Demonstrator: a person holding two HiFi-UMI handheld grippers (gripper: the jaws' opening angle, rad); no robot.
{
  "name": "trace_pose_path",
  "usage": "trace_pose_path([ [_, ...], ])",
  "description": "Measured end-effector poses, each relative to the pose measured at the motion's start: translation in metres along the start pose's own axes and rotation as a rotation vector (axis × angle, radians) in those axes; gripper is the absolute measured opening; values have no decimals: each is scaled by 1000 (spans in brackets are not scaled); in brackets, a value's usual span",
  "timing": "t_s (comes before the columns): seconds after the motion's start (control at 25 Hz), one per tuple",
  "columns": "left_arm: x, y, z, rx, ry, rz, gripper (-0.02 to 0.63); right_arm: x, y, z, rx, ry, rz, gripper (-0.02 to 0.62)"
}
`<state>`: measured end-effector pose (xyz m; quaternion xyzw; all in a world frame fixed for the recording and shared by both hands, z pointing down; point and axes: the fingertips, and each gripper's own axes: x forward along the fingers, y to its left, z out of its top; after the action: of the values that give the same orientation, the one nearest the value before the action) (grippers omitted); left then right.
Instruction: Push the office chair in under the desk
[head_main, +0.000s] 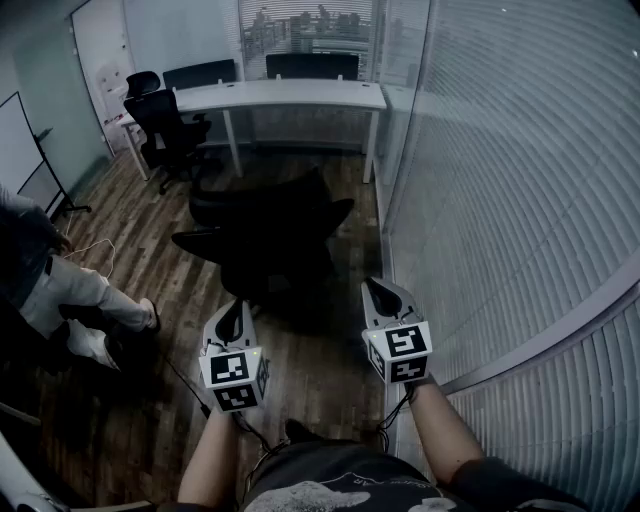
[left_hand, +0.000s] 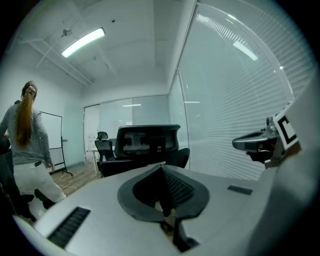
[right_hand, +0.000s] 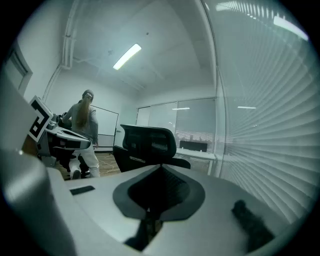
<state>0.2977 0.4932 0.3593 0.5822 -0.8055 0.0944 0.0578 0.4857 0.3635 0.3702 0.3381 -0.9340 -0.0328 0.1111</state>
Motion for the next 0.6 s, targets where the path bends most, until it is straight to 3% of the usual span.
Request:
trace_pose_path([
  [0.6, 4, -5, -16, 14, 47, -33, 14, 1, 2, -13, 14, 36, -3, 25],
])
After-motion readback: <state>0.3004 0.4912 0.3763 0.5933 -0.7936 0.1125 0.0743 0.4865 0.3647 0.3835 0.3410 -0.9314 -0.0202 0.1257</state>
